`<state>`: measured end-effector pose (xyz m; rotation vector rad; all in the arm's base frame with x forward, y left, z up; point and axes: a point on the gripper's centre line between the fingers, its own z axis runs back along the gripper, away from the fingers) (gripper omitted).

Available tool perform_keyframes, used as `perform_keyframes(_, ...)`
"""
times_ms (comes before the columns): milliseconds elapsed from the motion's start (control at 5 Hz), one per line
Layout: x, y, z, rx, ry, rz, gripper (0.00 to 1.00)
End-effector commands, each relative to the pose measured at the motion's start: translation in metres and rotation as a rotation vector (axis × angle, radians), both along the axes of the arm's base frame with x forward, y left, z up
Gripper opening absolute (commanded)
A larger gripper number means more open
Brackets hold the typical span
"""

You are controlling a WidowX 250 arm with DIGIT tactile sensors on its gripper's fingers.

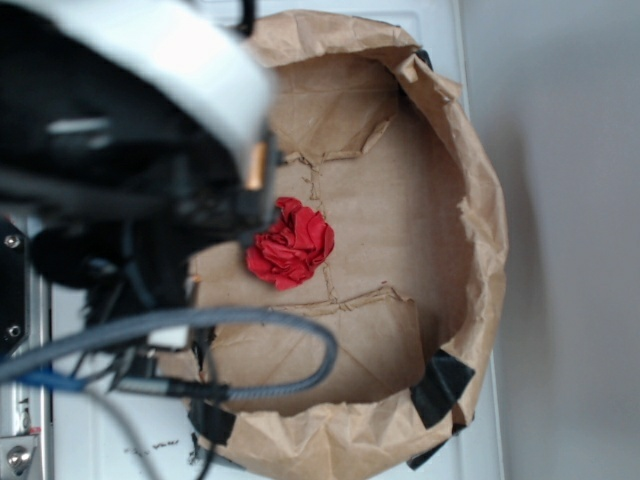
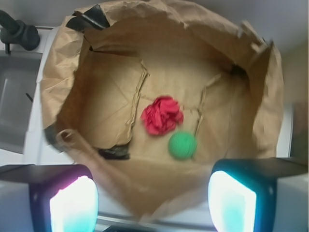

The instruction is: Grab the green ball.

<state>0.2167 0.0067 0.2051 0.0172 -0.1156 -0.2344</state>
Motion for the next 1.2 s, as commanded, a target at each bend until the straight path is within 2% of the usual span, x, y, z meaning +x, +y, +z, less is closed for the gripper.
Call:
perform_keyframes(0, 0.026, 0.023, -0.010, 0.020, -0.123, -0.147, 1.00)
perform_keyframes(600, 0.026, 0.023, -0.010, 0.020, -0.123, -0.147, 1.00)
perform_keyframes(800, 0.031, 0.036, -0.041, 0.034, -0.149, -0.141, 1.00)
perform_keyframes(1000, 0.033, 0.043, -0.057, 0.017, -0.168, -0.140, 1.00)
